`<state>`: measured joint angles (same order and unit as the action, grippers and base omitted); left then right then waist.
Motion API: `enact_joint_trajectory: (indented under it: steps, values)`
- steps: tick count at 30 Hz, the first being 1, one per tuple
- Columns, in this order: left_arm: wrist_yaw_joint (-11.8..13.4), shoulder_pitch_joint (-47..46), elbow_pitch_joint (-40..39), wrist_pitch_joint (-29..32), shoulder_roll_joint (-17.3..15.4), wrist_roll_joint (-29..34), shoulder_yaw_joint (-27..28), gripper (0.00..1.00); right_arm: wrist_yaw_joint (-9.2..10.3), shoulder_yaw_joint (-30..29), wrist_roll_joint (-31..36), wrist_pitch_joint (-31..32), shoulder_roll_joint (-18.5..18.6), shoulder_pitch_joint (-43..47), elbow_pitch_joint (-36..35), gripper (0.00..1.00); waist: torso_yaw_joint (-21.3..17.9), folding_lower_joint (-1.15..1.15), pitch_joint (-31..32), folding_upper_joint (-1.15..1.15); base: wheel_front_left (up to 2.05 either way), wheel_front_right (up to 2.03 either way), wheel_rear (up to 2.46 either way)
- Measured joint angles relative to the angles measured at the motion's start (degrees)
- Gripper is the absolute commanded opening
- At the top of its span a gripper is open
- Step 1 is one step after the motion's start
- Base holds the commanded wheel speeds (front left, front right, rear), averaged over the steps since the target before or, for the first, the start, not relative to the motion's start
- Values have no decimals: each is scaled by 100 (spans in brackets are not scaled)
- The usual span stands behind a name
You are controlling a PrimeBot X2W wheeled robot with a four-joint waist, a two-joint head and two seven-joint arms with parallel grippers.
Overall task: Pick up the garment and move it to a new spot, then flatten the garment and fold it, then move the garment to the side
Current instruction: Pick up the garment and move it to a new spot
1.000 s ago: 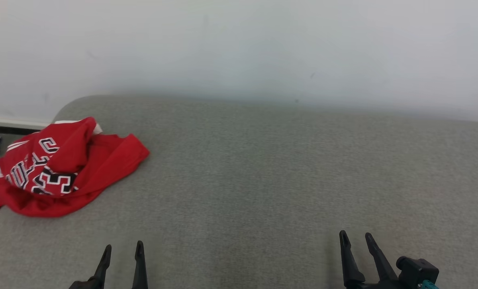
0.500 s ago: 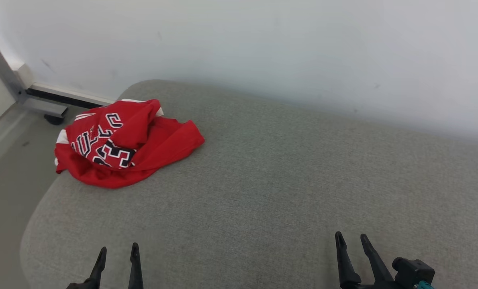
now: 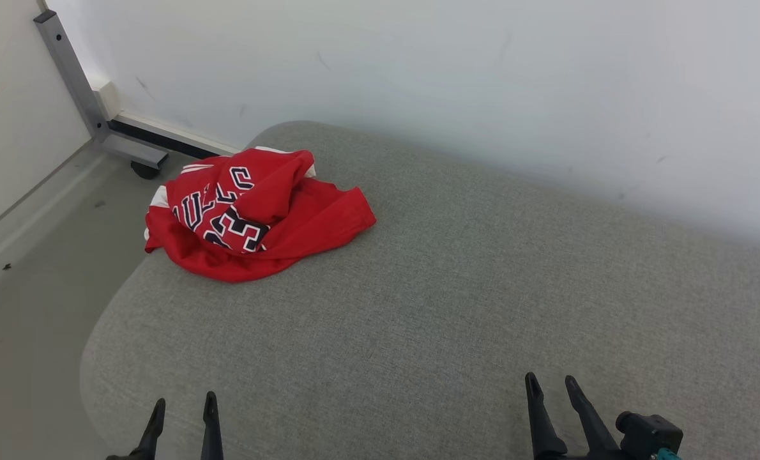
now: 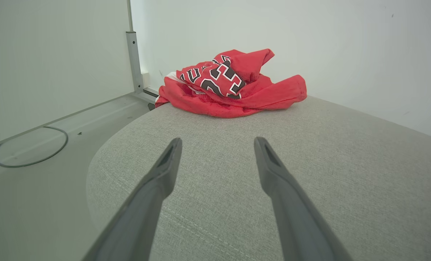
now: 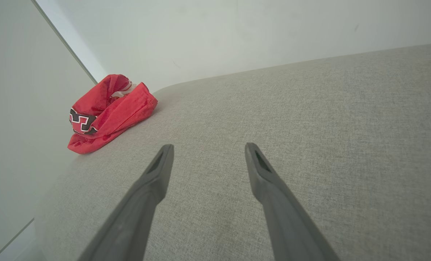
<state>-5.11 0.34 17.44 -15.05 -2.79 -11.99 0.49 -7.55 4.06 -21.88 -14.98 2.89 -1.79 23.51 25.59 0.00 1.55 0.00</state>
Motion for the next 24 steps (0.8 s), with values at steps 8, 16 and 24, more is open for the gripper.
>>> enact_joint_trajectory:
  steps: [8, 16, 24]
  values:
    - [-14, 57, -9, 0, 0, 7, 78, 100, 0, 11, 0, -2, 0, 8, 3, 100, 113, 0, 11, 0, 0, 0, 0]
    - [-93, -327, 211, 0, -29, 7, 100, 100, 0, 25, 53, -14, 0, 25, -75, 100, 189, 0, -66, 0, 0, 0, 0]
    - [-153, -1825, 1173, 147, -187, -520, 293, 100, 0, 22, 347, 198, -1, -124, -349, 100, 104, 0, -405, 0, 0, 0, 0]
